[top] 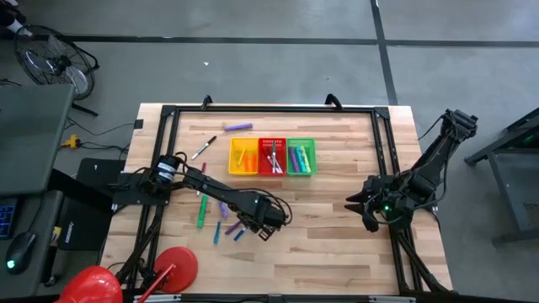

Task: Pick & Place Markers
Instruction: Put the blue marker into the red bin

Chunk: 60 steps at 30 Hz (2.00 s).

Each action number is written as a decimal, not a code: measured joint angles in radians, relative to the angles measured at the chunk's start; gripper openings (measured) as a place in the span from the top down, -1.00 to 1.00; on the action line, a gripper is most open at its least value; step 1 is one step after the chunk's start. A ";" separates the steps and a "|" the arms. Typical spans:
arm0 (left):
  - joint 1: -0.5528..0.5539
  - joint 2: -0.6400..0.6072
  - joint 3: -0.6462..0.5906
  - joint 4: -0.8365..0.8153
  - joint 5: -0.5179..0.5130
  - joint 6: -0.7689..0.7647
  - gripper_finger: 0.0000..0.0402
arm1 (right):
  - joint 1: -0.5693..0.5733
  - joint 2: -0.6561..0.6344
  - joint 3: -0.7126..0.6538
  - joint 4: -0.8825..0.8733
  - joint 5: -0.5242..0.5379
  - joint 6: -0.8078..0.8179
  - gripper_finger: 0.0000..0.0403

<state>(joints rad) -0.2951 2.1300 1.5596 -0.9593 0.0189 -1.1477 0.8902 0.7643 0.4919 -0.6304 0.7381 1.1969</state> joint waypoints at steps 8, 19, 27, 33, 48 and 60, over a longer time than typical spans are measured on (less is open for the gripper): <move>0.000 0.000 0.000 0.006 0.016 0.000 0.59 | 0.000 0.000 0.000 0.000 0.007 -0.005 0.38; 0.000 0.000 0.000 0.010 0.024 -0.001 0.74 | 0.000 0.000 0.000 -0.018 0.007 -0.011 0.38; 0.000 0.000 0.000 0.009 0.020 0.000 0.88 | 0.000 0.000 0.000 -0.021 0.007 -0.024 0.38; 0.000 -0.001 0.000 0.008 0.018 0.005 0.90 | 0.000 0.000 0.000 -0.021 0.007 -0.036 0.38; 0.040 0.007 0.209 -0.165 -0.051 0.154 0.91 | 0.000 0.000 0.000 -0.016 0.007 -0.035 0.38; 0.068 0.005 0.382 -0.275 -0.114 0.261 0.91 | 0.000 0.000 0.000 -0.015 0.007 -0.034 0.38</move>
<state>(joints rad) -0.2269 2.1345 1.9412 -1.2346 -0.0952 -0.8871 0.8899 0.7647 0.4919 -0.6456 0.7449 1.1630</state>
